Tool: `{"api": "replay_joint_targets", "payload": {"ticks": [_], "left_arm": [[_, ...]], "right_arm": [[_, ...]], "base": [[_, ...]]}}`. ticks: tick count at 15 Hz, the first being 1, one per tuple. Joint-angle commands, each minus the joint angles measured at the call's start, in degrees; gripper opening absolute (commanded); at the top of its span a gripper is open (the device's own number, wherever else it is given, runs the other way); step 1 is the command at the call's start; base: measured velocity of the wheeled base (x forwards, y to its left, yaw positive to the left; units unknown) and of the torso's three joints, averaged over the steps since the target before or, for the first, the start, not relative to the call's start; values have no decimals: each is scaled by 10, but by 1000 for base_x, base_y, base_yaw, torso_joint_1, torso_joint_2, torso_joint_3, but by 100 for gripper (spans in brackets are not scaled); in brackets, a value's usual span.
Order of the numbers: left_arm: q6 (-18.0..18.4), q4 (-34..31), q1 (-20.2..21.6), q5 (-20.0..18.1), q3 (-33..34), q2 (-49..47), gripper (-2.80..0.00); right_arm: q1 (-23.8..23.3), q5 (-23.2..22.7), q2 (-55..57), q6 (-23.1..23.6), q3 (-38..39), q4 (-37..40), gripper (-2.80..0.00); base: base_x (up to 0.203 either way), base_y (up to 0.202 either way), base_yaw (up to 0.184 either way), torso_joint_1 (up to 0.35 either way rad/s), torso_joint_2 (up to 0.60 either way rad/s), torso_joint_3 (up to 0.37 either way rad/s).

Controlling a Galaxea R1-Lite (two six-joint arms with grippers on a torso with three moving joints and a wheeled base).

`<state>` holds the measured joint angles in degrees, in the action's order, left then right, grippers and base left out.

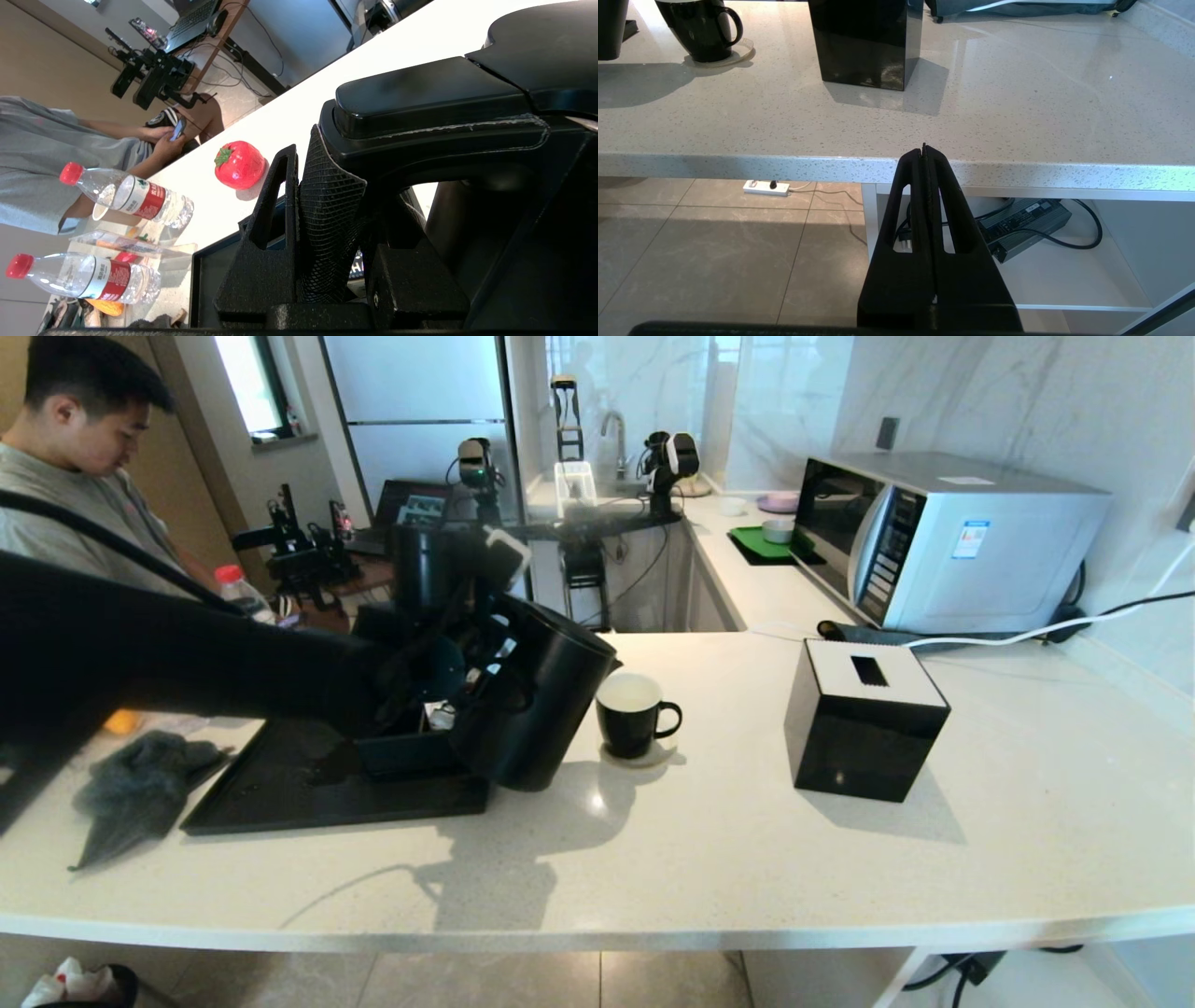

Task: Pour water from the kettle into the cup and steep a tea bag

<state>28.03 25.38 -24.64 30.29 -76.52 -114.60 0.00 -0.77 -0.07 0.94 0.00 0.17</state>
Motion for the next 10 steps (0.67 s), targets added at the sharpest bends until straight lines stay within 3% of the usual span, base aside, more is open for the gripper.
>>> {"api": "replay_joint_targets", "payload": {"ticks": [1,10], "left_arm": [[13,2,0,2,-3,-5,-280],[41,1,5,3,-18,-14,-280]], "right_arm": [[0,0,1,0,0,0,-280],[0,0,1,0,0,0,-280]], "base": [[0,0,0,0,0,0],[0,0,0,0,0,0]]}}
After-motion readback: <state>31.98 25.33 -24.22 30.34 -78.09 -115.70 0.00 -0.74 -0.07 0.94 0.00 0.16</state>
